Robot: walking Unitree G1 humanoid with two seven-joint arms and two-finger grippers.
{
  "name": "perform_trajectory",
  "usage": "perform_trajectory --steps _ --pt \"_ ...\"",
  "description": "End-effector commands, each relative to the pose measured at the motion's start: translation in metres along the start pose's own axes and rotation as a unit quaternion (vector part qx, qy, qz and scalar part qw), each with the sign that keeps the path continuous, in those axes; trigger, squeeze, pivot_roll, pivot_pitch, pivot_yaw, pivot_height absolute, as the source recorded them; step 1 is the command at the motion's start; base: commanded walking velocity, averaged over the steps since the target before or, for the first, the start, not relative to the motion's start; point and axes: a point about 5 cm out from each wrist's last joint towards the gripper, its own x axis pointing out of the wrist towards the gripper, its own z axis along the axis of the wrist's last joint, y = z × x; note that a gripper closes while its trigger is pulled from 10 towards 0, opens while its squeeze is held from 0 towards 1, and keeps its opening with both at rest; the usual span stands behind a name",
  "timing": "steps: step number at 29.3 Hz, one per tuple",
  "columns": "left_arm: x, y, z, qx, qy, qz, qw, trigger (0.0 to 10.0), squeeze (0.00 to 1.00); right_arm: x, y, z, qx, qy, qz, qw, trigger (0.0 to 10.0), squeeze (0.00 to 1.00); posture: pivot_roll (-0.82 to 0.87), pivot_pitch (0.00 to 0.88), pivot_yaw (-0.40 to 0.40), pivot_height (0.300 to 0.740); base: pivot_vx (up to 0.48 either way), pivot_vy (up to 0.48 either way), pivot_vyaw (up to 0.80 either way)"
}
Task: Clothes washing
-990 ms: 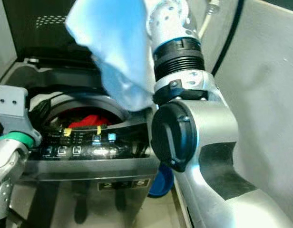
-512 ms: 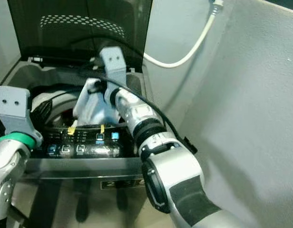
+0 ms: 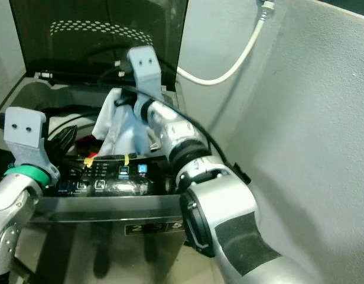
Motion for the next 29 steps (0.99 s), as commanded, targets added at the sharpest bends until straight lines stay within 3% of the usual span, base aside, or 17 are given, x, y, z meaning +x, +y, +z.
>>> perform_trajectory --steps 1,2,3,4,11,14,15,17,18,19,20,22,23,24,26,27,29 --pt "-0.001 -0.004 0.001 0.002 0.001 -0.011 1.0 10.0 0.0 0.0 0.001 -0.002 0.009 0.014 0.007 1.0 10.0 1.0 0.05 0.038 -0.036 0.74 0.0 0.0 0.0" --pt "0.0 -0.004 0.001 0.002 0.001 -0.012 1.0 10.0 0.0 0.0 0.002 -0.005 0.025 0.03 0.01 0.999 10.0 0.91 0.05 0.038 -0.036 0.74 0.0 0.0 0.0" --pt "0.0 -0.004 0.001 0.002 0.001 -0.012 1.0 10.0 0.0 0.0 0.002 -0.005 0.025 0.03 0.01 0.999 10.0 0.91 0.05 0.038 -0.036 0.74 0.0 0.0 0.0" --pt "0.0 -0.004 0.002 0.002 0.002 -0.014 1.0 10.0 0.0 0.0 0.001 -0.005 0.042 0.039 0.011 0.998 10.0 0.0 0.05 0.04 -0.023 0.74 0.0 0.0 0.0" --pt "0.003 -0.003 0.004 0.0 0.002 -0.024 1.0 10.0 0.0 -0.003 -0.003 0.004 0.039 0.052 0.04 0.997 10.0 0.0 0.06 0.044 -0.001 0.74 0.0 0.0 0.0" --pt "0.004 -0.001 0.003 0.0 0.006 -0.023 1.0 10.0 0.0 -0.005 -0.008 0.01 0.033 0.036 0.037 0.998 10.0 0.0 0.06 0.044 0.004 0.74 0.0 0.0 0.0" --pt "0.005 0.0 0.003 0.007 0.01 -0.021 1.0 10.0 0.0 -0.008 -0.02 0.019 0.043 -0.009 0.006 0.999 10.0 0.0 0.07 0.045 0.006 0.74 0.0 0.0 0.0" --pt "0.005 0.0 0.003 0.007 0.01 -0.021 1.0 10.0 0.0 -0.008 -0.02 0.019 0.043 -0.009 0.006 0.999 10.0 0.0 0.07 0.045 0.006 0.74 0.0 0.0 0.0" --pt "0.005 0.002 0.003 0.022 0.01 -0.015 1.0 10.0 0.0 -0.016 -0.039 0.018 0.075 -0.058 -0.042 0.995 10.0 0.0 0.07 0.041 0.017 0.74 0.0 0.0 0.0" --pt "0.006 0.005 0.002 0.035 0.01 -0.001 0.999 10.0 0.0 -0.027 -0.054 0.007 0.071 -0.118 -0.101 0.985 10.0 0.0 0.06 0.034 0.03 0.74 0.0 0.0 0.0" --pt "0.006 0.005 0.002 0.035 0.01 -0.001 0.999 10.0 0.0 -0.027 -0.054 0.007 0.071 -0.118 -0.101 0.985 10.0 0.0 0.06 0.034 0.03 0.74 0.0 0.0 0.0" --pt "0.006 0.004 0.002 0.041 0.003 0.005 0.999 10.0 0.0 -0.057 -0.066 -0.024 0.079 -0.183 -0.174 0.965 10.0 0.0 0.05 0.025 0.023 0.74 0.0 0.0 0.0" --pt "0.006 0.004 0.002 0.041 0.003 0.005 0.999 10.0 0.0 -0.057 -0.066 -0.024 0.079 -0.183 -0.174 0.965 10.0 0.0 0.05 0.025 0.023 0.74 0.0 0.0 0.0" --pt "0.007 -0.002 0.003 0.034 -0.006 -0.005 0.999 10.0 0.0 -0.078 -0.064 -0.041 0.126 -0.199 -0.17 0.957 10.0 0.0 0.05 0.022 0.024 0.74 0.0 0.0 0.0" --pt "0.007 -0.002 0.003 0.034 -0.006 -0.005 0.999 10.0 0.0 -0.078 -0.064 -0.041 0.126 -0.199 -0.17 0.957 10.0 0.0 0.05 0.022 0.024 0.74 0.0 0.0 0.0" --pt "0.006 -0.004 0.003 0.03 -0.007 -0.008 1.0 10.0 0.0 -0.085 -0.064 -0.046 0.143 -0.201 -0.162 0.955 10.0 0.0 0.05 0.021 0.025 0.74 0.0 0.0 0.0" --pt "0.006 -0.008 0.002 0.013 -0.008 -0.013 1.0 10.0 0.0 -0.093 -0.063 -0.057 0.128 -0.185 -0.163 0.961 10.0 0.0 0.04 0.019 0.02 0.74 0.0 0.0 0.0"
